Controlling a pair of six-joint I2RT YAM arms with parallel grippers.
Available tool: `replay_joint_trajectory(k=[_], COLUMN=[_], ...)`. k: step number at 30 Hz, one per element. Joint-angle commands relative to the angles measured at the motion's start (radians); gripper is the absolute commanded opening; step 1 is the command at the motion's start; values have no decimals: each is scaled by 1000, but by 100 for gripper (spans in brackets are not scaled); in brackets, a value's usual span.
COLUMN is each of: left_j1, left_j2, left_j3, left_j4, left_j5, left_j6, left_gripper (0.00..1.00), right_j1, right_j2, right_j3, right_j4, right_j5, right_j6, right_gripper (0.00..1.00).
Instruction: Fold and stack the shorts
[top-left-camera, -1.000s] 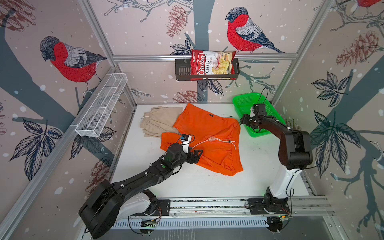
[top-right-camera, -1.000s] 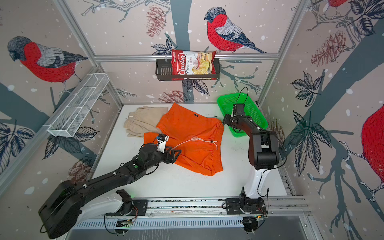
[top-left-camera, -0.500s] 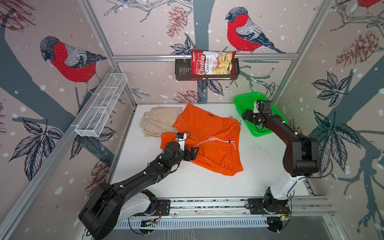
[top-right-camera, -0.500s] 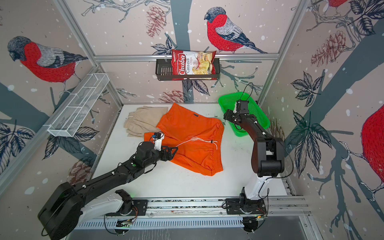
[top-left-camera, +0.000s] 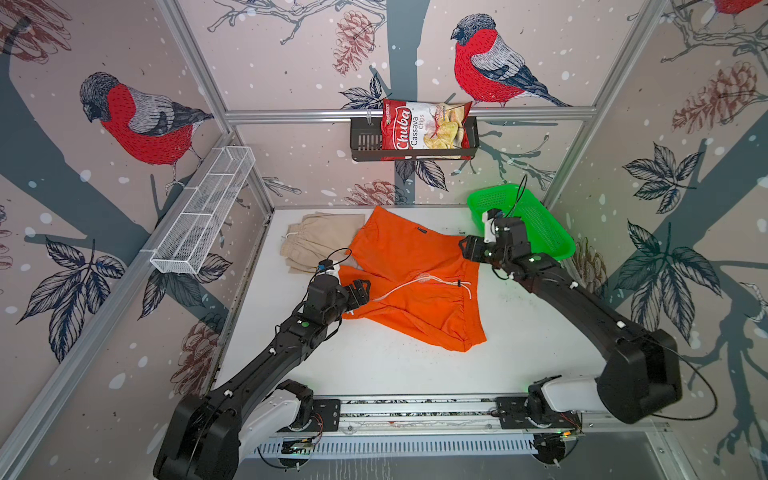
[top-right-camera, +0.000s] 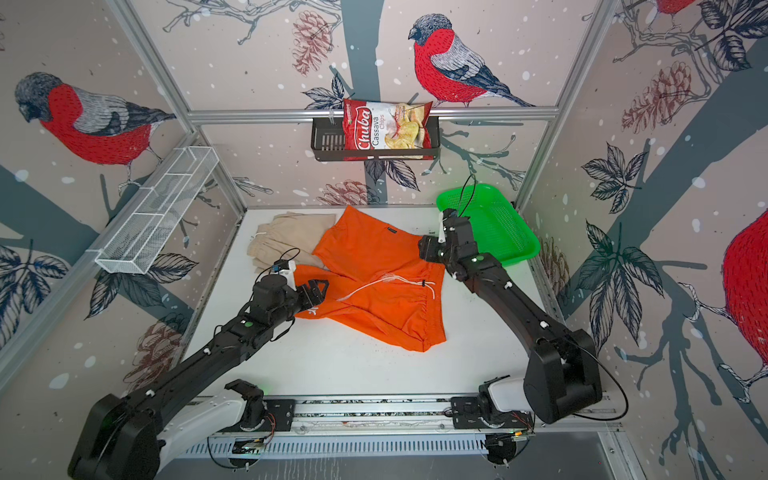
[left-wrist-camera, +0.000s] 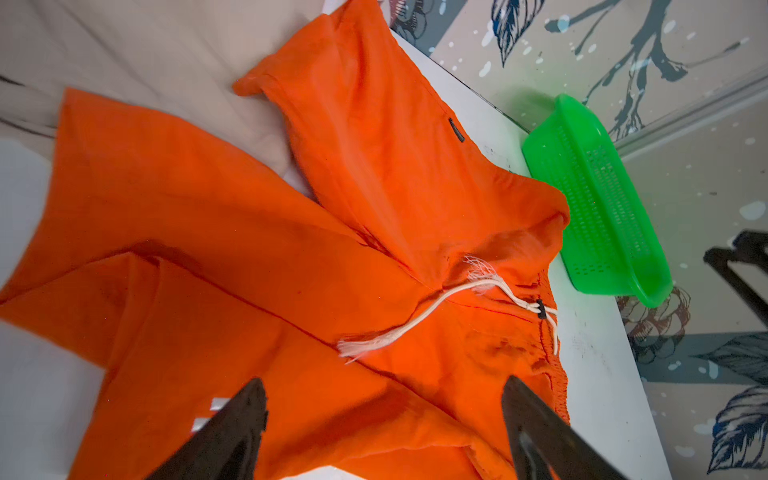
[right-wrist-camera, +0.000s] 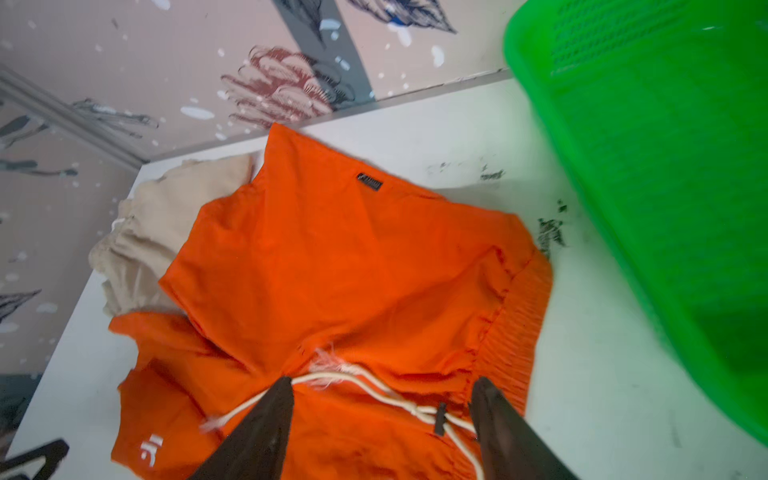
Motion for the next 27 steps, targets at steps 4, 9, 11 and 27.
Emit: replay_joint_trajectory(k=[4,9,11,27], left_j1=[124,213,236,259], left_j2=[-58,-57,-32,176], left_j3=[-27,-83,-97,-116], left_j4=[-133,-118,-102,-7], left_j5=[11,61,88,156], left_j6=[-113,-138,-137,-117], left_gripper=[85,84,83,69], right_j1=[154,205,211,192], right_j2=[-23,54,70,183], right_j3=[-165,-261,-297,-364], right_j4=[214,301,347,446], right_j5=[-97,-140,-162,-210], right_j6=[121,206,228,263], right_gripper=[68,67,68,68])
